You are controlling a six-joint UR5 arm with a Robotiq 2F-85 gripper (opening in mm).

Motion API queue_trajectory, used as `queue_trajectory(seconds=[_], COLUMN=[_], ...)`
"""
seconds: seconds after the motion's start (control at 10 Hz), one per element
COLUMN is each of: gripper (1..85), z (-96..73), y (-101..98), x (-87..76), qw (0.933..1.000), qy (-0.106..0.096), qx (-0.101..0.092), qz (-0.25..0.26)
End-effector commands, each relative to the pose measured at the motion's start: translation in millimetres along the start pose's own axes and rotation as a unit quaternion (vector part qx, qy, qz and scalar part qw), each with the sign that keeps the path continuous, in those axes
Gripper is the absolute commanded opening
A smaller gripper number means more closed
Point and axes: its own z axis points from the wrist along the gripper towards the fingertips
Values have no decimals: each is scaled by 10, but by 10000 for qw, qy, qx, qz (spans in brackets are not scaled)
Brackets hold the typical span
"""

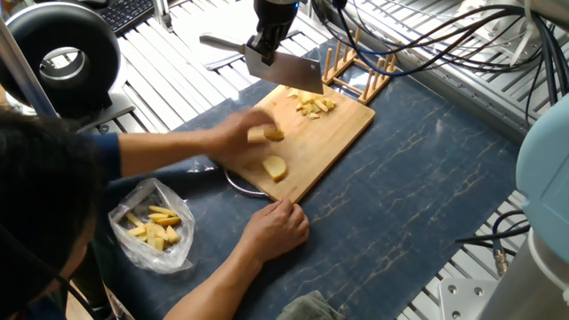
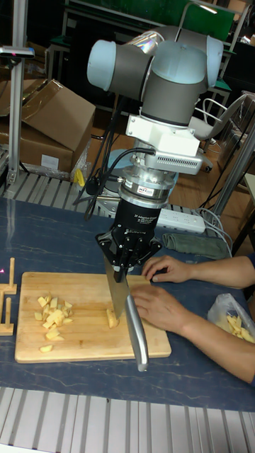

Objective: Chop the potatoes

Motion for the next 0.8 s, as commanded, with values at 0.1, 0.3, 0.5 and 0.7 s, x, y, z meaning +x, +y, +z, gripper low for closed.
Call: queue_trajectory(seconds=[0.1,0.3,0.5,0.7], gripper=[10,10,10,10], z=[-56,-92,-46,-24], y=[49,131,66,30], x=[16,49,36,25], qw=[9996,9978,9987,9987], qy=[4,61,64,42], qx=[-157,-412,-297,-260], qz=[250,507,418,436])
